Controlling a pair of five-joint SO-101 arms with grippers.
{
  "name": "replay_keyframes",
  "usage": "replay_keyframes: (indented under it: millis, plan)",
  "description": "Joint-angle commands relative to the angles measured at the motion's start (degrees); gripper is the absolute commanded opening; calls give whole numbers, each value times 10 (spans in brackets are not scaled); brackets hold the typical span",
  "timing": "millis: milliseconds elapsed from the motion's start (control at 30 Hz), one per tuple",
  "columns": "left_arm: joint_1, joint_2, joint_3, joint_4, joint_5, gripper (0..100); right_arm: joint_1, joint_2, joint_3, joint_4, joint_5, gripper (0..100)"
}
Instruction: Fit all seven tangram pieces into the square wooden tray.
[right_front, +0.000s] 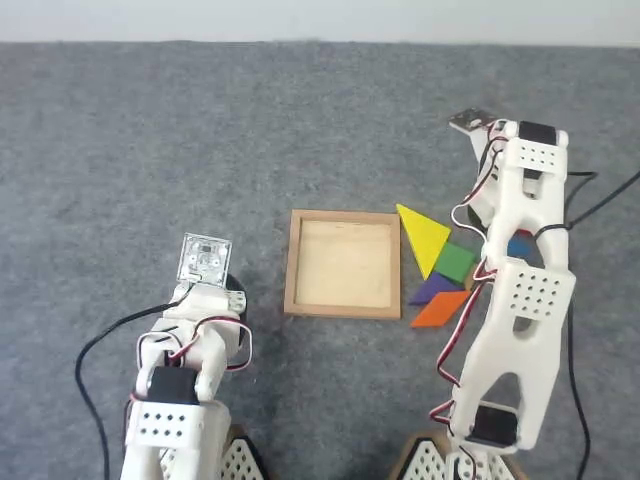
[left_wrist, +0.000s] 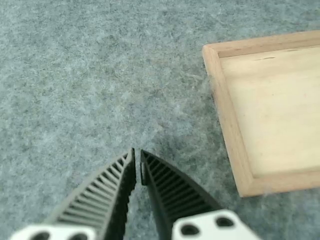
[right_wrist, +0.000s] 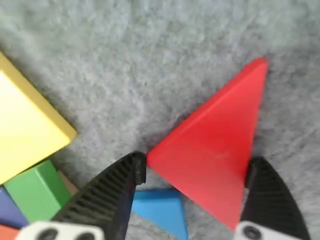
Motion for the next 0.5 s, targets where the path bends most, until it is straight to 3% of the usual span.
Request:
replay_keyframes:
  millis: [0, 467]
  plan:
    - [-2, -8, -5, 4, 3, 15, 3, 3, -14, 7, -30, 270]
    - [-2, -8, -5, 4, 3, 15, -15, 3, -187, 138, -69, 267]
